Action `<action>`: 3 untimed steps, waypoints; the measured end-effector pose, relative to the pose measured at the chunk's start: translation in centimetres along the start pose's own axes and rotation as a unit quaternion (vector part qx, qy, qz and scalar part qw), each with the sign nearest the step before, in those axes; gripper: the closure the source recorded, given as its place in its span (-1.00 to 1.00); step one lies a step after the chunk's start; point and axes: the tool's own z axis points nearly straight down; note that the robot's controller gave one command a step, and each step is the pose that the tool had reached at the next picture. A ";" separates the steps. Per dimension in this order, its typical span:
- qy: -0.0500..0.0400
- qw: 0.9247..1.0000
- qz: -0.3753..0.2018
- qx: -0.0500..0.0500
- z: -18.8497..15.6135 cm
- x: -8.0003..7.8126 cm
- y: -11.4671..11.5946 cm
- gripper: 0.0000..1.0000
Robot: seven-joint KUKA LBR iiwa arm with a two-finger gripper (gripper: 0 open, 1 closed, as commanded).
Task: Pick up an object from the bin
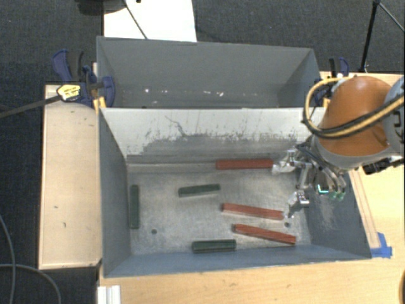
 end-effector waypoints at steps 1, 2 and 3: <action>-0.004 1.000 -0.001 0.001 -0.4 -0.2 0.0 -1.00; -0.005 1.000 0.016 0.000 7.9 2.8 3.8 -1.00; -0.006 1.000 0.012 0.000 9.1 3.1 4.1 -1.00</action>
Offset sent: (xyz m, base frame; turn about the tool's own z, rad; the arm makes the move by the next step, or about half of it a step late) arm -0.0338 0.0437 -0.0929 0.0374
